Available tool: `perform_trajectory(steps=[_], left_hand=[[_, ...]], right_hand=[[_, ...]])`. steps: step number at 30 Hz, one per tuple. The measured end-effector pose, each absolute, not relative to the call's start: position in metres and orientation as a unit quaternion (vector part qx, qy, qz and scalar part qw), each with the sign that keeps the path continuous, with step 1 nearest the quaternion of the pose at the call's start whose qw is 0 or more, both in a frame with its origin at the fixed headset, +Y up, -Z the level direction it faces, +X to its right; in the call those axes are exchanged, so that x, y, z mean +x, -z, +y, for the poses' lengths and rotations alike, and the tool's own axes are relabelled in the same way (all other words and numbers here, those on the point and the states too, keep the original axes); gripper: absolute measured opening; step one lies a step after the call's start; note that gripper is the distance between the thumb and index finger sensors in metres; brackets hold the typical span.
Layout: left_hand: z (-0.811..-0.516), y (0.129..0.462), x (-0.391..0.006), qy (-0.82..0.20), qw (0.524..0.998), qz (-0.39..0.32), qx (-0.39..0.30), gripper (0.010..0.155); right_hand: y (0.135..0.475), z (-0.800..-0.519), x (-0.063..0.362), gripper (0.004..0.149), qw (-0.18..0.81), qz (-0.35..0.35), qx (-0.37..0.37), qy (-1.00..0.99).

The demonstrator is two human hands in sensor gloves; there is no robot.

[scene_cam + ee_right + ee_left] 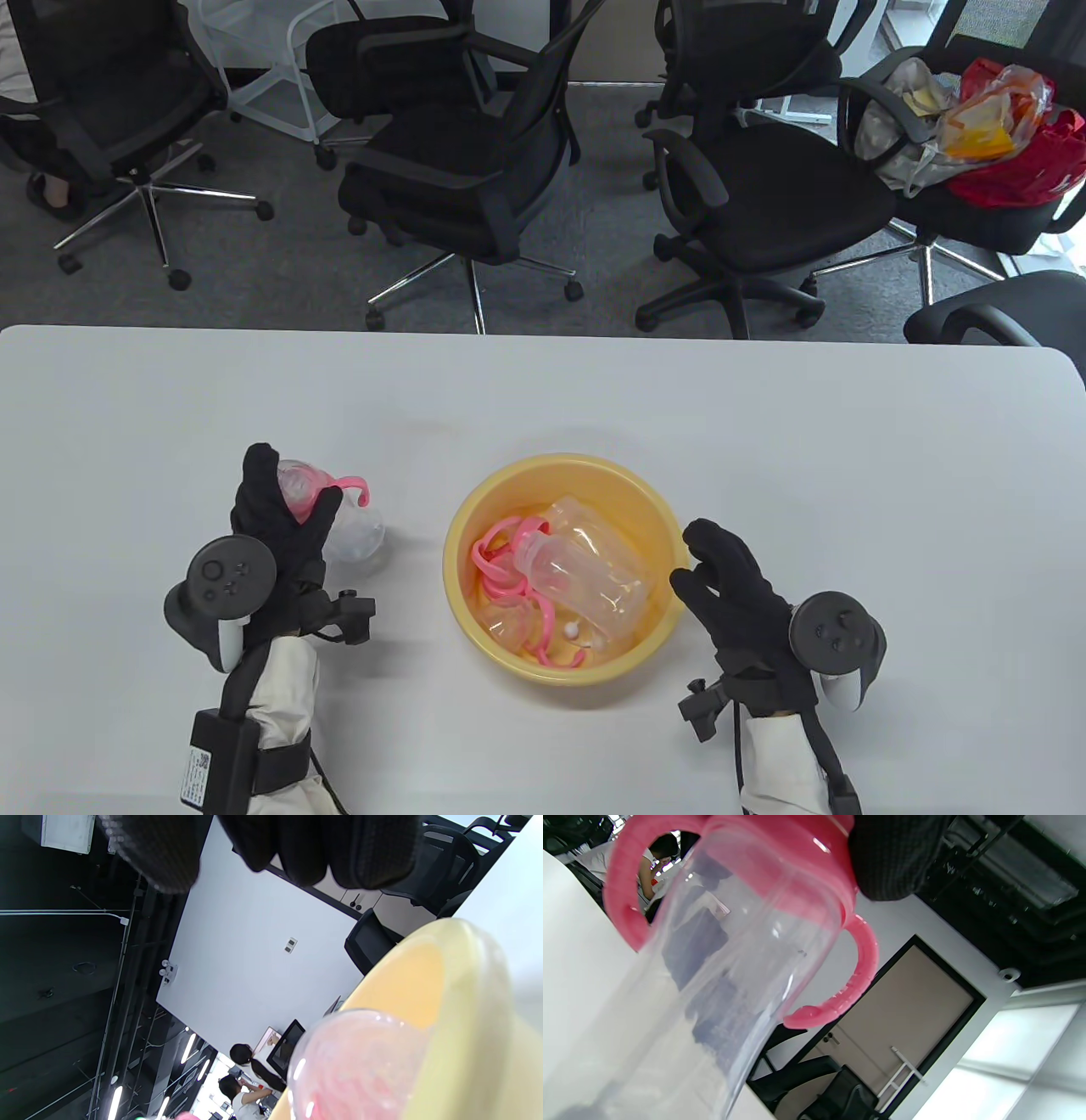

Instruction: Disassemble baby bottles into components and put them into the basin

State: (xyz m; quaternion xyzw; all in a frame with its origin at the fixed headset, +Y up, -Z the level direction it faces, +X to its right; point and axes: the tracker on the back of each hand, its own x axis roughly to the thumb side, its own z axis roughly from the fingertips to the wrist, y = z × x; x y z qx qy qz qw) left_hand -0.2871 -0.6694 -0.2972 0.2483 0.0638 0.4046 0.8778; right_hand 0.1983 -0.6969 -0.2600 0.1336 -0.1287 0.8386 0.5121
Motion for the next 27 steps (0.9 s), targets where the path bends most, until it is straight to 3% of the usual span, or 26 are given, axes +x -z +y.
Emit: perform_trajectory(steps=[10, 18, 27], left_hand=[[-0.628, 0.273, -0.247, -0.543, 0.794, -0.092, 0.256, 0.085], [-0.631, 0.268, -0.196, -0.583, 0.768, -0.177, 0.197, 0.086], [-0.642, 0.265, -0.159, -0.603, 0.756, -0.217, 0.13, 0.086]], right_hand=[[0.25, -0.683, 0.168, 0.067, 0.478, -0.13, 0.192, -0.847], [0.237, -0.675, 0.127, 0.075, 0.449, -0.117, 0.251, -0.85], [0.234, -0.68, 0.112, 0.088, 0.379, -0.087, 0.26, -0.884]])
